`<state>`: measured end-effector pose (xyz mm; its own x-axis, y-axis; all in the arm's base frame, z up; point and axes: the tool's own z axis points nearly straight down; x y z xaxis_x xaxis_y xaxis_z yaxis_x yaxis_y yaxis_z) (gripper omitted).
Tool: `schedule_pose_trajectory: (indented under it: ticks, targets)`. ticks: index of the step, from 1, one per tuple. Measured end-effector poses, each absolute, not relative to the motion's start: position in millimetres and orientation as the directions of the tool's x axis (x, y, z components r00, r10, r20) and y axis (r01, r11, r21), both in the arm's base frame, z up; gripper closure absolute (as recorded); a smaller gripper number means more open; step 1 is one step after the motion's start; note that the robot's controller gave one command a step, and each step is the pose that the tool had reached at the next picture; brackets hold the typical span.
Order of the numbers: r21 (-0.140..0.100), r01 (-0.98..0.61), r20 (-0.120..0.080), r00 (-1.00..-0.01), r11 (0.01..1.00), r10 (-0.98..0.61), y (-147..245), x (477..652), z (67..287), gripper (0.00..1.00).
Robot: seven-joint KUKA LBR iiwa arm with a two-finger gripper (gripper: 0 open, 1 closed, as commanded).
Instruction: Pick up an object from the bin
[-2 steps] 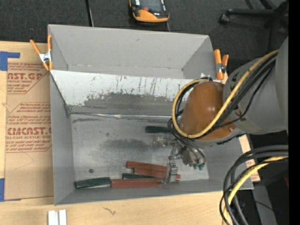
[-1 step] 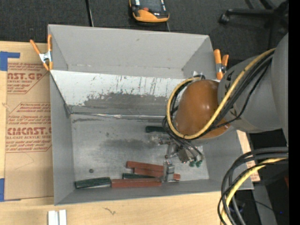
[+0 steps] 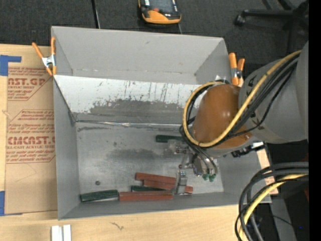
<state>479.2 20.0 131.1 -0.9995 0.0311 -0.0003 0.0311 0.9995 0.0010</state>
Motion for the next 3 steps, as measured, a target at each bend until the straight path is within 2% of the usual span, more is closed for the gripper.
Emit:
schedule_pose_trajectory:
  ticks: [1, 2, 3]
  targets:
    - [-0.002, -0.184, -0.011, -0.983, 0.983, -0.184, 28.5, 482.3, 73.5, 0.0]
    - [0.002, -0.013, -0.012, -1.0, 1.0, -0.013, 29.6, 483.9, 66.4, 1.0]
    - [0.002, 0.009, -0.009, -1.0, 1.0, 0.009, 29.5, 483.4, 66.7, 1.0]
